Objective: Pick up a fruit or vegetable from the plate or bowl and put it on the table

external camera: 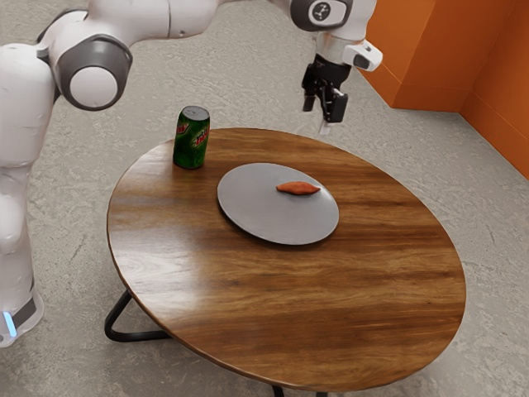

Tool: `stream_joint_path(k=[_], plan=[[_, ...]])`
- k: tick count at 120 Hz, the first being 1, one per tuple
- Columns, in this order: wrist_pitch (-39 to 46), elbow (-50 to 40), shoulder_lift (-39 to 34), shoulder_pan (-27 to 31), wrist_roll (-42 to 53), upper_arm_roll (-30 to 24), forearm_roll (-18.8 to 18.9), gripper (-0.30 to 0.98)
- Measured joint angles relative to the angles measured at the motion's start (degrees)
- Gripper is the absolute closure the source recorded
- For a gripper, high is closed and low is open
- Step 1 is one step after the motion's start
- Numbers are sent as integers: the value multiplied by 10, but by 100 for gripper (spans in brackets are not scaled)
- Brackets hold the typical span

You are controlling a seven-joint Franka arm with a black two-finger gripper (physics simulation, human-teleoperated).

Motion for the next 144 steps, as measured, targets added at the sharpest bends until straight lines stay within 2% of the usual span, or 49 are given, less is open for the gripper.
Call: stream_joint_path(k=[50, 64, 80, 98, 144], plan=[[-16, 27, -4, -1, -1, 16, -16, 0], [-16, 28, 1, -1, -5, 49, -17, 0], [-9, 16, 36, 1, -5, 87, -21, 0], [13, -2, 72, 11, 1, 96, -31, 0], [52, -4, 103, 16, 111, 92, -52, 0]])
